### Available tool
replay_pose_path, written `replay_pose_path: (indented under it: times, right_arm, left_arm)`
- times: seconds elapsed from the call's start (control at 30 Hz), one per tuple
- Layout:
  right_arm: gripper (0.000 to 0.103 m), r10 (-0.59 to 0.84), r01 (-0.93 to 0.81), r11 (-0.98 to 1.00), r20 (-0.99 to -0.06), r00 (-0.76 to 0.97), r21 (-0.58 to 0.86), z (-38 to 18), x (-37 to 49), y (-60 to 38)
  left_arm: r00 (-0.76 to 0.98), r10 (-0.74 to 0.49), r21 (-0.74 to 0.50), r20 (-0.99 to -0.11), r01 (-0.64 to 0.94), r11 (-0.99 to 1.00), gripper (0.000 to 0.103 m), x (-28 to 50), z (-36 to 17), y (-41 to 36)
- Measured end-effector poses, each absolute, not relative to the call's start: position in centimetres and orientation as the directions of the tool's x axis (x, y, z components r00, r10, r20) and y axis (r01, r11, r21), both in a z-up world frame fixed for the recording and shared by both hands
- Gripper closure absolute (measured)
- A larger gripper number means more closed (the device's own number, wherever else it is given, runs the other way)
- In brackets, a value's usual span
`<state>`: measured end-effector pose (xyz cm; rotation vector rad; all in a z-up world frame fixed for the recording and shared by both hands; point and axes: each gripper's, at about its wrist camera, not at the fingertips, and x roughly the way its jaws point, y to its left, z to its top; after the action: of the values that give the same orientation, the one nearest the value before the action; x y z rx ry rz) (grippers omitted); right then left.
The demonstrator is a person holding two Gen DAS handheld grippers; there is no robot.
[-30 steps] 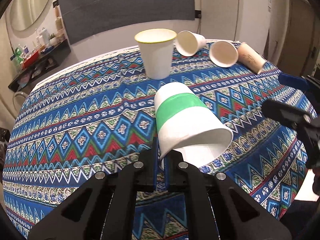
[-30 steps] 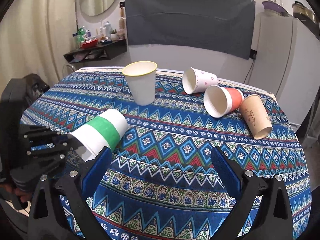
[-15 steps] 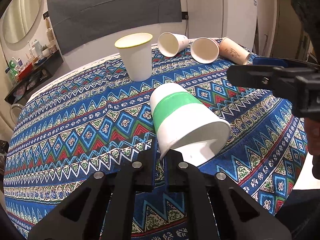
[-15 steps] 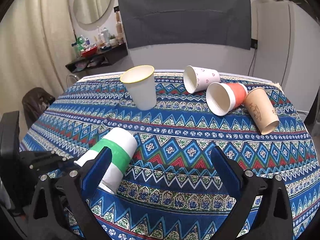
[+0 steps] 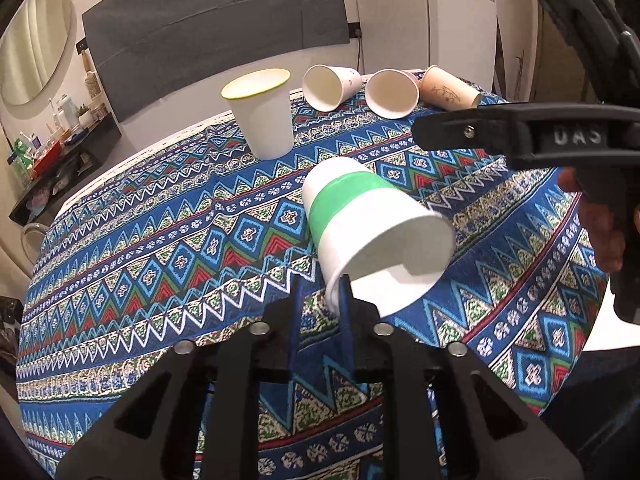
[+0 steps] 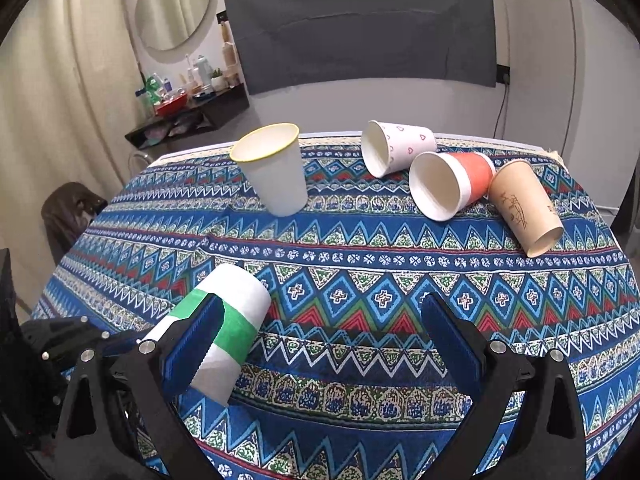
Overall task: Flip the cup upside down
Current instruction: 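Lift the green-banded cup with the left gripper toward the right gripper, then grasp the cup's side with the right gripper while the left gripper releases it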
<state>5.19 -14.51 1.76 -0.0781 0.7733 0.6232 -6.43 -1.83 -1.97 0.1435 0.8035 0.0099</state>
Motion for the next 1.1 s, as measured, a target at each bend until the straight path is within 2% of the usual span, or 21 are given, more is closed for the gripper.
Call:
replay_pose_path:
  times: [0.07, 0.7, 0.9, 1.1]
  right_arm:
    - [0.008, 0.493, -0.543, 0.823, -0.682, 0.541, 0.165, 1.5, 5.4, -14.5]
    - [0.008, 0.543, -0.502, 0.812, -0.701, 0.463, 0.298, 1.6, 6.8, -13.3]
    - [0.008, 0.577, -0.482, 0.790, -0.727, 0.373, 0.379, 1.1, 7.0, -12.0]
    - [0.008, 0.605, -0.436, 0.768, -0.755, 0.253, 0.469, 0.2, 7.9, -10.5]
  left_arm:
    - [0.695, 0.062, 0.130, -0.717, 0.046, 0.990, 0.072, -6.6, -2.0, -1.6]
    - [0.750, 0.148, 0.158, -0.645, -0.058, 0.986, 0.049, -8.8, -0.1, 3.9]
    - [0.750, 0.187, 0.158, -0.635, -0.111, 0.981, 0.048, -8.9, 0.0, 6.6]
    - [0.744, 0.211, 0.149, -0.633, -0.151, 0.977, 0.038, -8.7, -0.2, 8.8]
